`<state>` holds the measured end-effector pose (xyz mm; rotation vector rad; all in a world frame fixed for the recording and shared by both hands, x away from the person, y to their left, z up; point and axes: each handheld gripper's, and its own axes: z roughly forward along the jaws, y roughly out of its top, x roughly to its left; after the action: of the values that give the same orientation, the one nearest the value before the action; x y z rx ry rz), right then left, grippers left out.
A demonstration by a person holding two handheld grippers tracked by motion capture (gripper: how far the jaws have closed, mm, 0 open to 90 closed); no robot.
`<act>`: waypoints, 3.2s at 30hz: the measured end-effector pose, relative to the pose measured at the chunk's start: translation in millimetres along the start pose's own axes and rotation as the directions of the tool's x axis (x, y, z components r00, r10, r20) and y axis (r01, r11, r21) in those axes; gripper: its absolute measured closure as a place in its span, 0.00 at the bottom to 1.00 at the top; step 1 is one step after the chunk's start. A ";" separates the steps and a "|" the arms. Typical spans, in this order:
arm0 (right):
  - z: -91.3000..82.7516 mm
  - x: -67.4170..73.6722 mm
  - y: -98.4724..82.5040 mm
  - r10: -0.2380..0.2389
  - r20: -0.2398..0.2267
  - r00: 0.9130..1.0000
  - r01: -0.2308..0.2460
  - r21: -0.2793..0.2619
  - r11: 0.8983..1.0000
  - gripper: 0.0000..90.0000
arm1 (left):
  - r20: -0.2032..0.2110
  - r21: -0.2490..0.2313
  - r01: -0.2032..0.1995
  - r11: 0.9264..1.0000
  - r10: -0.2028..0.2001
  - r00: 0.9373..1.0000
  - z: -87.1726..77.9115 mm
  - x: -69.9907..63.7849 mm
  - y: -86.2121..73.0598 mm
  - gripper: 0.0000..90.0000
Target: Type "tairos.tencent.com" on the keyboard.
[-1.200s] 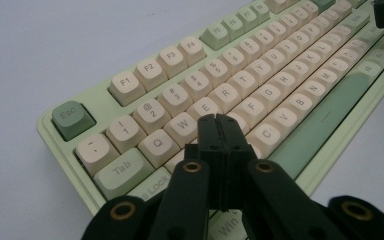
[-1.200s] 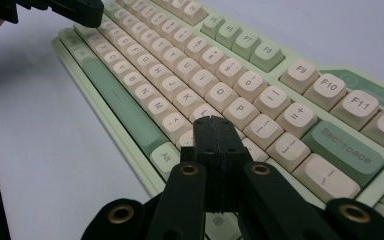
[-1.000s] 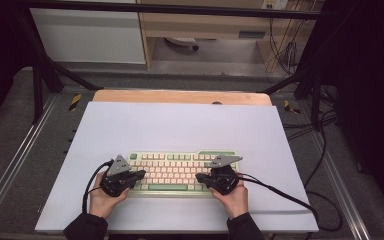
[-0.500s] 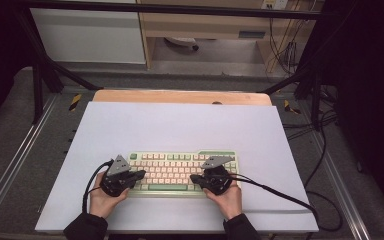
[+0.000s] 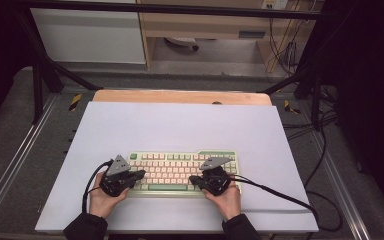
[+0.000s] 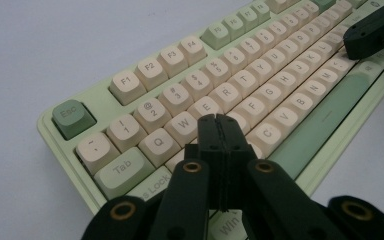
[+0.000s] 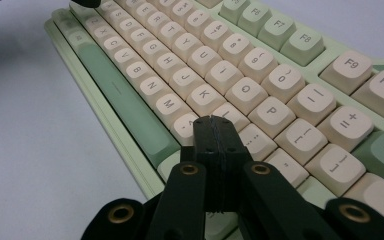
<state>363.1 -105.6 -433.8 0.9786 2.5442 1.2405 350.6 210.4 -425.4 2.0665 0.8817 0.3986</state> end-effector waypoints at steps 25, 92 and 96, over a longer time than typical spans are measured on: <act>-23.5 -9.0 2.8 0.011 0.022 1.000 -0.011 -0.029 1.000 1.00 | 0.000 -0.007 -0.001 1.000 0.001 1.000 -2.4 -0.6 0.8 1.00; -27.2 -12.7 -0.2 0.006 0.021 1.000 -0.005 -0.027 1.000 1.00 | 0.004 0.024 -0.021 0.999 0.021 1.000 51.2 -23.5 36.7 1.00; -26.5 -12.5 -0.5 0.007 0.021 1.000 -0.006 -0.026 1.000 1.00 | 0.002 0.034 -0.028 0.999 0.028 1.000 54.1 -24.0 36.1 1.00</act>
<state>362.2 -130.8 -418.9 0.9902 2.5045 1.2547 379.9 147.6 -428.5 2.1117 0.8646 0.3995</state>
